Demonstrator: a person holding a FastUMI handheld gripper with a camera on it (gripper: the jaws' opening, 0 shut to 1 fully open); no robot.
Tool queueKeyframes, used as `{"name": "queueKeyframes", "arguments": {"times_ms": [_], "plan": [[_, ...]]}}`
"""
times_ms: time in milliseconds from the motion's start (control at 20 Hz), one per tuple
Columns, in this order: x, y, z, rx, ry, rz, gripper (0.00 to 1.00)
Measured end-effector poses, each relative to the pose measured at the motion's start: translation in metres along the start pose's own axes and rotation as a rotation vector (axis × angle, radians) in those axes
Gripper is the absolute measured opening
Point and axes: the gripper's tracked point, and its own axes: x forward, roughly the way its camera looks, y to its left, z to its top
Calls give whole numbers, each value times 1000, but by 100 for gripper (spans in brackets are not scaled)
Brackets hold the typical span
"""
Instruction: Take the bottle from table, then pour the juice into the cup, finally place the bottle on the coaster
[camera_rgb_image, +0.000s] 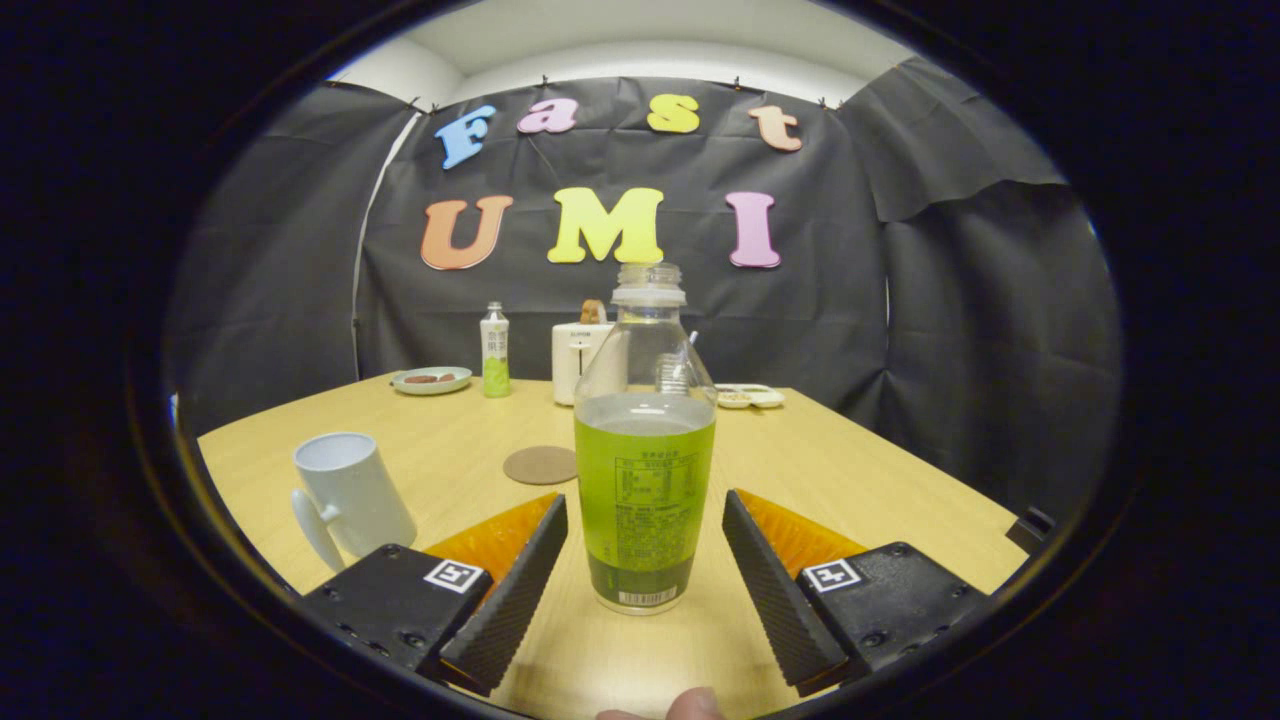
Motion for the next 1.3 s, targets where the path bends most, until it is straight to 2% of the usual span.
{"name": "queueKeyframes", "arguments": {"times_ms": [300,400,550,750,1150,1300], "plan": [[16,0,6,54,-7,15,100],[20,1,8,64,-4,12,97],[23,5,5,57,11,2,86],[20,14,7,43,16,19,81],[16,41,41,-185,-32,62,77],[29,45,41,-372,26,59,77]]}}
